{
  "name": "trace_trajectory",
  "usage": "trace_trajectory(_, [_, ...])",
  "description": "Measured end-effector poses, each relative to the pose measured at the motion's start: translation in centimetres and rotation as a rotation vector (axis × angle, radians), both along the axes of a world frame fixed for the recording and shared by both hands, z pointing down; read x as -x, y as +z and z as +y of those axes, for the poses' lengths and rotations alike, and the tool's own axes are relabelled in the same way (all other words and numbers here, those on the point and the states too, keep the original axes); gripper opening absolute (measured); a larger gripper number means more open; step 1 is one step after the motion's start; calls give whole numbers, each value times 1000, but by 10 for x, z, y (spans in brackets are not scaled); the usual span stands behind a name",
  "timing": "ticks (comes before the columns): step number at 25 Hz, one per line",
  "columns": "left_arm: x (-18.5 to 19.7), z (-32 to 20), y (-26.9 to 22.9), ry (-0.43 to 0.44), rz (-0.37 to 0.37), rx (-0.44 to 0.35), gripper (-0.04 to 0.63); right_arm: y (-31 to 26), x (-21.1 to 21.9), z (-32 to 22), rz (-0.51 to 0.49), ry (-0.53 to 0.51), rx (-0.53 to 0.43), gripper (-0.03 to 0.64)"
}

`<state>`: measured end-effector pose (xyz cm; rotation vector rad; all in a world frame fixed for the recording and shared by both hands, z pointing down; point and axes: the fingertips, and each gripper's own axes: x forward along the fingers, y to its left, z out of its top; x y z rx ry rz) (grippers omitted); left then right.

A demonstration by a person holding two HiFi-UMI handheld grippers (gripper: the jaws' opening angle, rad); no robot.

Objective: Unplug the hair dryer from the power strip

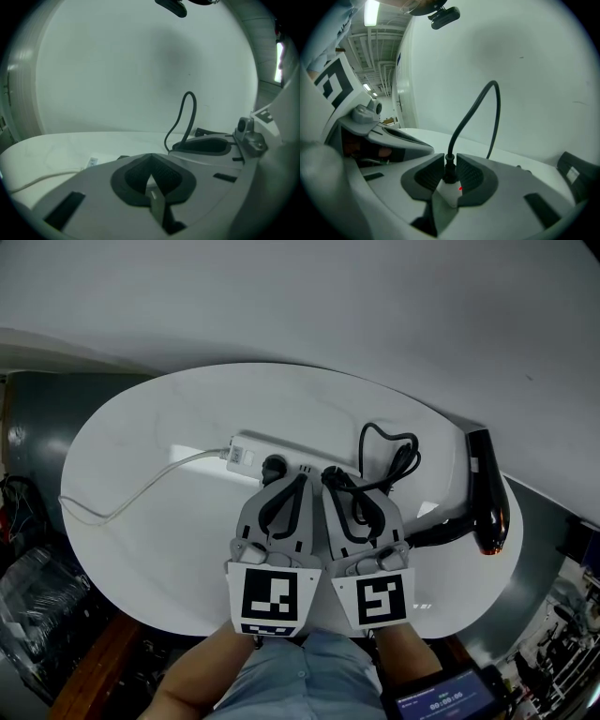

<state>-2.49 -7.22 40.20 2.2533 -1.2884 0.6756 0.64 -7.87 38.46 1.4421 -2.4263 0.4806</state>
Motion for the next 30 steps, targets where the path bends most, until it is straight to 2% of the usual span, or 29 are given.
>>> trace_trajectory(8, [0,0,-2,8,39,48,-3,1,1,-1,18,-12,4,61])
trace_trajectory(15, [0,-2,1,12,-7,30,-3,1,2,-2,17,-6,2,58])
trace_trajectory(22, [-1,4,9,31,1,90,-3,-3,1,-3,15,-1,-15,49])
trace_trajectory(30, [-4,10,0,-15,118,161,-3,-1,3,-2,9,-20,-6,51])
